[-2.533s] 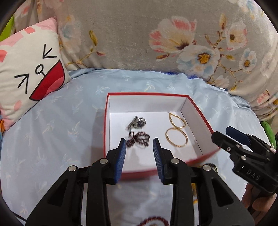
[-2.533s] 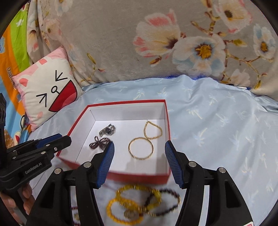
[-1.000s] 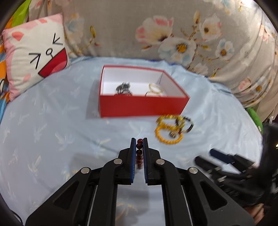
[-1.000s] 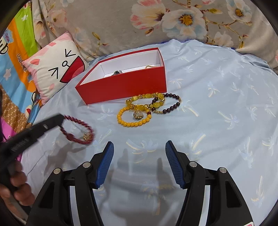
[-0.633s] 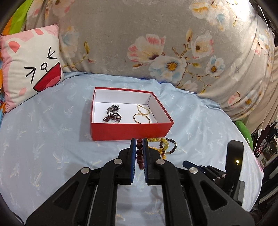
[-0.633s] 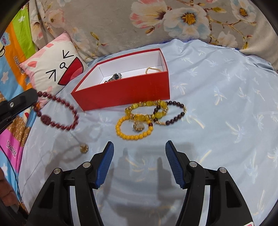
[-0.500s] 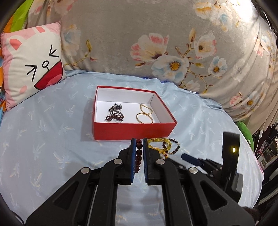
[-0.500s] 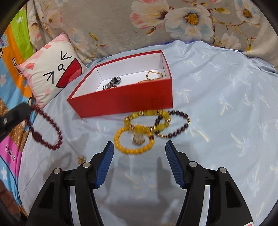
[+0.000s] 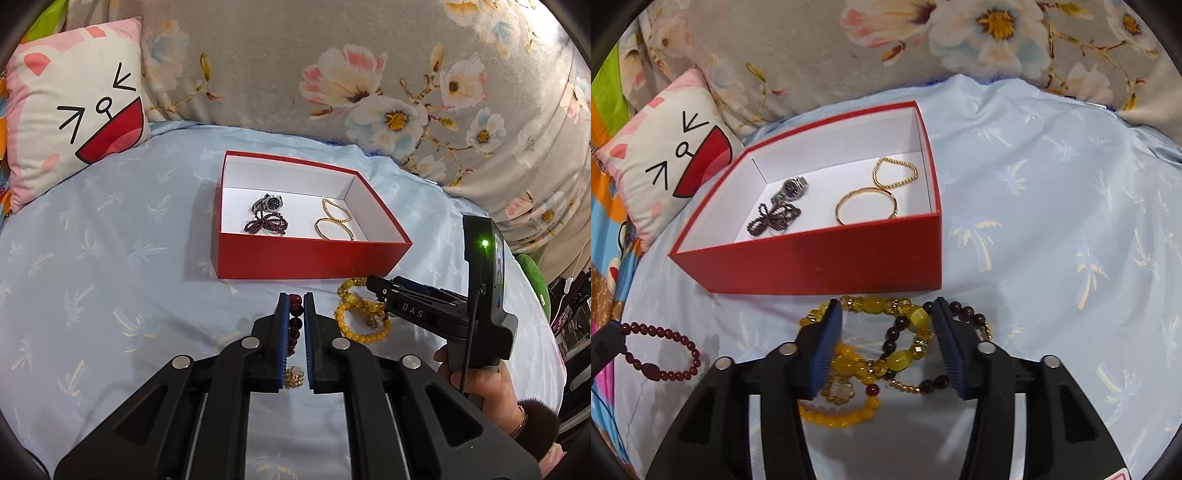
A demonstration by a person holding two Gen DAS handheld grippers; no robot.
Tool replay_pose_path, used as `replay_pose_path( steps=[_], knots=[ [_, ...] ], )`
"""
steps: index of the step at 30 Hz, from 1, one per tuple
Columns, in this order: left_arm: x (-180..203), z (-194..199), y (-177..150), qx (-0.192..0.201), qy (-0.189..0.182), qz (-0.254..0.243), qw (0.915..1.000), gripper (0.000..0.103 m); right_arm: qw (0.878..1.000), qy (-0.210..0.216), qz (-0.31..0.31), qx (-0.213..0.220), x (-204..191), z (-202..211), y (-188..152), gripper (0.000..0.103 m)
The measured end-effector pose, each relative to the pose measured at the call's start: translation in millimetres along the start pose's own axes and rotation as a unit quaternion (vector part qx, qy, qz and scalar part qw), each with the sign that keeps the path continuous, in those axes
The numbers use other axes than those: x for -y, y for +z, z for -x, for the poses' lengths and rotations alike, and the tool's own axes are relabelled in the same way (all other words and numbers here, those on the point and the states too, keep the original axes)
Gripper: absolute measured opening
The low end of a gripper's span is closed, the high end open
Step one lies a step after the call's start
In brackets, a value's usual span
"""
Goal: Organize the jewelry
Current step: 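Grasp the yellow beaded bracelet with the right gripper while the left gripper holds the red bracelet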
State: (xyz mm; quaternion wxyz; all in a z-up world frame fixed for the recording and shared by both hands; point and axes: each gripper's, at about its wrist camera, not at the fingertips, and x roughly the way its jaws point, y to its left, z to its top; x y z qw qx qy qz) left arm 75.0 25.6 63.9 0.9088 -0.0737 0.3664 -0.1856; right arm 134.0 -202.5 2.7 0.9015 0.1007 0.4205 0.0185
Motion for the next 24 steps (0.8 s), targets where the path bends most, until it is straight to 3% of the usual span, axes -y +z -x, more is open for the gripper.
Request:
replay_pose_path(
  steps=[7,13,24],
  knots=[
    [-1.8,-8.9,-4.7,-0.011,0.001,0.005,0.9999,0.008,1.000,-0.001,-0.007,-0.001,9.7,-2.3,-4.3,0.009],
    [0.2,-5.7,-7.0,-0.013,-0.001,0.006,0.9999,0.008,1.000,0.011,-0.012,0.015,9.5,16.3,-6.2,0.009],
    [14.3,24.7,-1.9,0.002,-0.018,0.000,0.9998,0.007,0.996,0.043,-0.003,0.074,-5.5,102.6,-12.2,0.009]
  ],
)
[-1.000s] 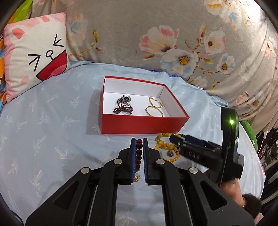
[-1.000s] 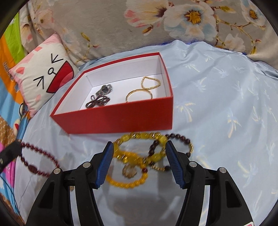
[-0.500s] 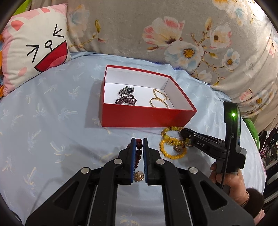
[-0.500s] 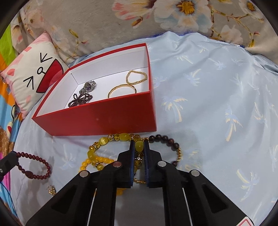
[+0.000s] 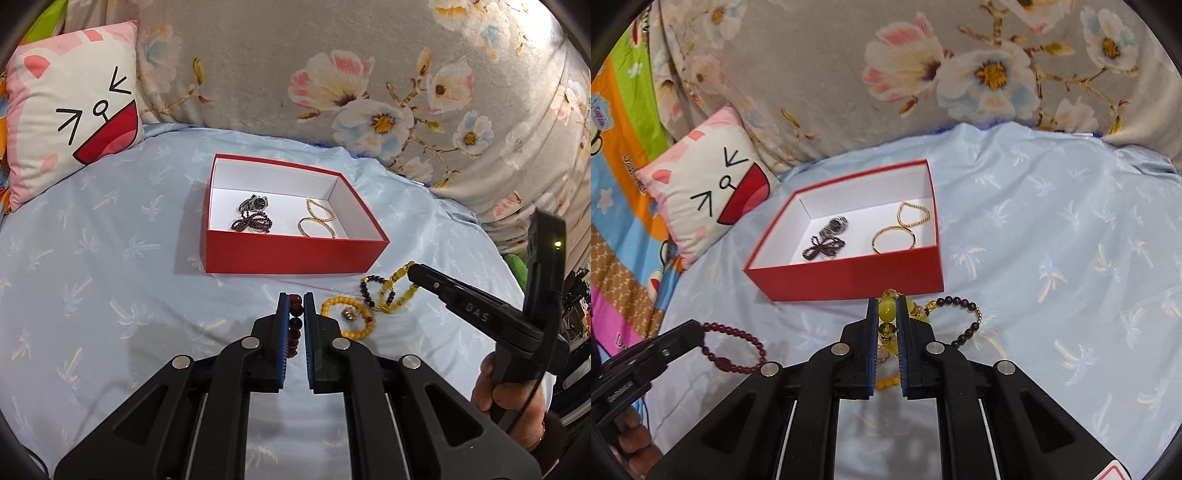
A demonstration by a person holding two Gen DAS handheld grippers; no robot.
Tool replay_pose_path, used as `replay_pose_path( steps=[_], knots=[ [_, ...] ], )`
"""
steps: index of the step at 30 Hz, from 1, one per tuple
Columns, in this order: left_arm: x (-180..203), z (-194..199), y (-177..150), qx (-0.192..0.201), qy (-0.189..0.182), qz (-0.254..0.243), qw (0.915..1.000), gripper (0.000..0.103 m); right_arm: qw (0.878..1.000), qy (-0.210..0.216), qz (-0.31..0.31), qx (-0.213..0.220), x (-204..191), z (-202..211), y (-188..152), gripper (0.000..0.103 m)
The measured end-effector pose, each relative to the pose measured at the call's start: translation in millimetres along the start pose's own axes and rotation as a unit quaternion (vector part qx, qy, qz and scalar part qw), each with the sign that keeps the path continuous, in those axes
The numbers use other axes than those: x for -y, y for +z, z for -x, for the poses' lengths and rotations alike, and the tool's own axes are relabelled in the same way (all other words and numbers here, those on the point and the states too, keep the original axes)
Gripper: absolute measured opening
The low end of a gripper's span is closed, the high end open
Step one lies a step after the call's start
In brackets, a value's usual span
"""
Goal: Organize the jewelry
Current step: 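Grasp the yellow beaded bracelet with the right gripper while the left gripper holds the red bracelet, then carry the red and yellow bracelets over the red box with both grippers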
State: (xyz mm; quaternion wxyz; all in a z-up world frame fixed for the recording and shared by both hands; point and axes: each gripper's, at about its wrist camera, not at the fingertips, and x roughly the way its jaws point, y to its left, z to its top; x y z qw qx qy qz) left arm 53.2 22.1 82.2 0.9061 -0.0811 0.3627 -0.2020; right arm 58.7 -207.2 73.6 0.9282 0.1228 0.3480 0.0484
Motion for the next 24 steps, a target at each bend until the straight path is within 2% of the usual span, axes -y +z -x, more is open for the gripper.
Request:
replay_pose_path(
  steps=[7,12,17,24],
  knots=[
    [13.3,17.7,8.7,0.005,-0.002,-0.021,0.9998,0.008,1.000,0.012,0.010,0.024,-12.6,41.0,11.8,0.009],
    [22.5,22.6,40.7,0.021,-0.017,-0.038,0.9989,0.007,0.998,0.028,0.025,0.042,-23.8,54.3,36.8,0.009],
    [34.0,11.1,96.3,0.042,-0.027,-0.059,0.9970,0.008,0.997,0.039,0.047,0.054,-39.4,44.7,78.5,0.009],
    [21.5,-38.9,154.4,0.036,-0.043,-0.044,0.9975,0.008,0.996,0.061,0.054,0.042,-49.3,-9.1,131.8,0.009]
  ],
)
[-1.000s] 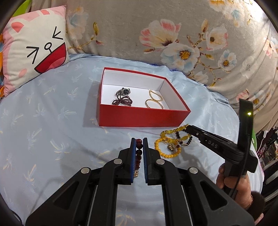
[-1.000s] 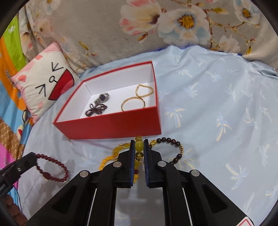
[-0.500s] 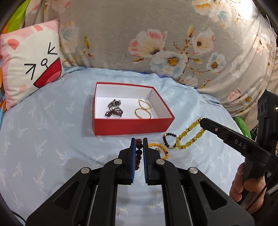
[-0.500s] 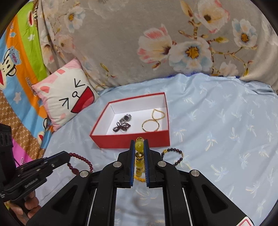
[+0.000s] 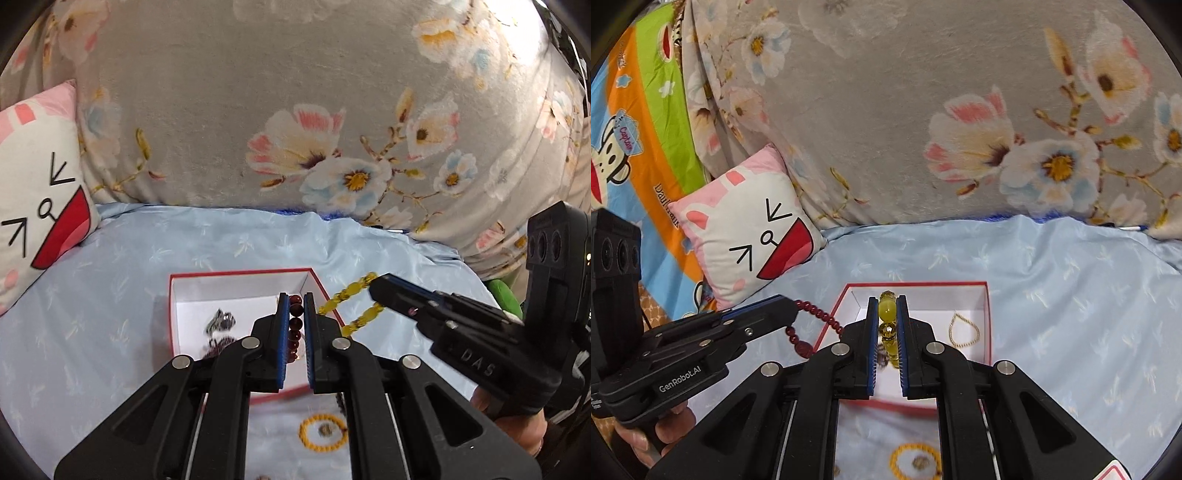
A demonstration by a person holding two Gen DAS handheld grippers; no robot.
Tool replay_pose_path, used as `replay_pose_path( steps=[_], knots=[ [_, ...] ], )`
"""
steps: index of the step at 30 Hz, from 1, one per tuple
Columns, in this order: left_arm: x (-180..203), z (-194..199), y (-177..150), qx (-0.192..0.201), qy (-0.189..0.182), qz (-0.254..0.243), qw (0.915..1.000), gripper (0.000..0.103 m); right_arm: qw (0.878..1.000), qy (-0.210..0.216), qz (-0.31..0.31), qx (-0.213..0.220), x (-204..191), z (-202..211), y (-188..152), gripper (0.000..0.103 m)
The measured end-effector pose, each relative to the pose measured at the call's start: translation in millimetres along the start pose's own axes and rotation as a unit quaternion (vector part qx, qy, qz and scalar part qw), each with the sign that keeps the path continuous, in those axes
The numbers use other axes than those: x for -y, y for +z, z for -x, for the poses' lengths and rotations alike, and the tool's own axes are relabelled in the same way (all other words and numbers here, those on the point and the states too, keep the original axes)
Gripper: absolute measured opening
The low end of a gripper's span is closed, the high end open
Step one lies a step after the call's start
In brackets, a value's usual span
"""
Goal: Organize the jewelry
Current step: 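Carry the red and yellow bracelets over the red box with both grippers, then open both grippers to drop the bracelets into the red box, then withdraw both grippers from the box toward the amber and black bracelets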
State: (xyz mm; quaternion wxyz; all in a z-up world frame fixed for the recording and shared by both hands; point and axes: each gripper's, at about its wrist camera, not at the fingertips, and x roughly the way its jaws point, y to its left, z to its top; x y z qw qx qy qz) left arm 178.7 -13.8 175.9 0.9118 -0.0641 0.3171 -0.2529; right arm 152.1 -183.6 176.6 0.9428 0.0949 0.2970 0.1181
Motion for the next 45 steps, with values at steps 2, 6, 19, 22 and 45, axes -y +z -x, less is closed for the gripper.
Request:
replay_pose_path(
  steps=[2,6,19,22,45],
  knots=[
    [-9.2,-18.7,6.8,-0.011,0.001,0.006,0.9999,0.008,1.000,0.002,-0.003,-0.016,4.3,-26.0,5.9,0.009],
    [-29.0,-62.5,12.7,-0.036,0.019,0.013,0.9991,0.007,0.999,-0.002,-0.013,-0.045,15.9,-74.8,9.0,0.009],
    [-80.1,-139.3,1.5,-0.090,0.084,0.027,0.9921,0.007,0.993,-0.009,-0.030,-0.116,36.4,-170.0,-3.4,0.009],
    [-85.2,-145.7,-2.6,-0.097,0.097,0.023,0.9903,0.008,0.992,-0.014,-0.029,-0.126,37.9,-179.8,-8.0,0.009],
    [-38.4,-33.0,-44.5,-0.038,0.126,-0.018,0.9911,0.009,0.999,-0.030,-0.012,-0.042,28.4,-41.8,-36.3,0.022]
  ],
)
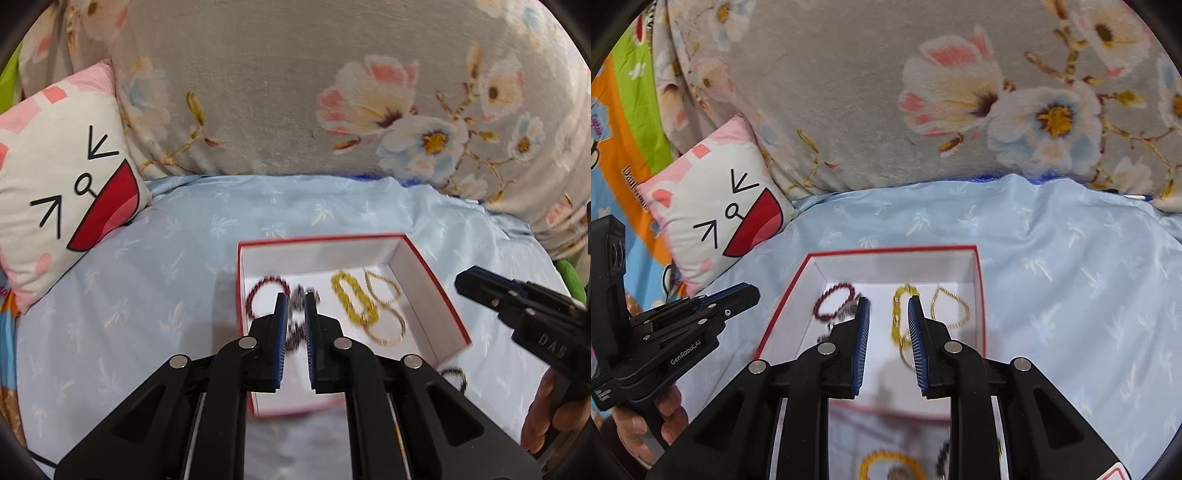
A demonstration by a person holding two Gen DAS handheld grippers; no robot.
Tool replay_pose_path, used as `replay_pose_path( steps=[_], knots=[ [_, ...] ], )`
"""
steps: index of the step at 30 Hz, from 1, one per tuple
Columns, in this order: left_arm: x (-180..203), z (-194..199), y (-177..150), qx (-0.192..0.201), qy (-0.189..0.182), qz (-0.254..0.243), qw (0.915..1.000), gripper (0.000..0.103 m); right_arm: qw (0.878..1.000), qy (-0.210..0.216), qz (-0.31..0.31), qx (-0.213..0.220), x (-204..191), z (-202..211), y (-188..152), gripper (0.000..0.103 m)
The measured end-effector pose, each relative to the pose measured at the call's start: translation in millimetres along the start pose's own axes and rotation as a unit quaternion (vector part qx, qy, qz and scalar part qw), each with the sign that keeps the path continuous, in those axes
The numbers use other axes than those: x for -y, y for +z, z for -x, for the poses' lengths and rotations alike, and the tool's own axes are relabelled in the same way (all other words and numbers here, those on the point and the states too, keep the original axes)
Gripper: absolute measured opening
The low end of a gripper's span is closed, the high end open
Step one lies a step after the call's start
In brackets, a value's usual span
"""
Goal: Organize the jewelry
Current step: 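Withdraw both grippers from the box toward the amber and black bracelets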
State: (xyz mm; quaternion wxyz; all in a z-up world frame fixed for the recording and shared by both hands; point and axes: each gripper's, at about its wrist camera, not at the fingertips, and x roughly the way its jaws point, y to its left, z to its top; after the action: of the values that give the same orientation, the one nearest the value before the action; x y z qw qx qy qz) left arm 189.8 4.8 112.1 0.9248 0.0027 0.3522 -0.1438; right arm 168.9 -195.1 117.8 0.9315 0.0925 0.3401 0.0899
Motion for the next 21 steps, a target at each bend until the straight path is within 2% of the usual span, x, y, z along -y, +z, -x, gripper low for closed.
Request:
replay_pose_path(
  steps=[8,11,16,21],
  knots=[
    [15.0,32.8,-82.0,-0.032,0.010,-0.006,0.9994,0.009,0.999,-0.042,-0.008,-0.014,11.6,56.0,-92.1,0.022],
    [19.1,36.1,-108.9,-0.051,-0.001,0.006,0.9987,0.009,0.998,-0.053,-0.018,-0.028,17.1,67.6,-122.9,0.022],
    [27.0,37.0,-138.5,-0.071,-0.010,0.026,0.9971,0.009,0.996,-0.065,-0.040,-0.047,29.4,75.8,-159.8,0.022],
    [44.4,27.0,-145.1,-0.090,-0.044,0.041,0.9941,0.009,0.994,-0.078,-0.060,-0.056,40.2,77.2,-180.3,0.022]
  ],
)
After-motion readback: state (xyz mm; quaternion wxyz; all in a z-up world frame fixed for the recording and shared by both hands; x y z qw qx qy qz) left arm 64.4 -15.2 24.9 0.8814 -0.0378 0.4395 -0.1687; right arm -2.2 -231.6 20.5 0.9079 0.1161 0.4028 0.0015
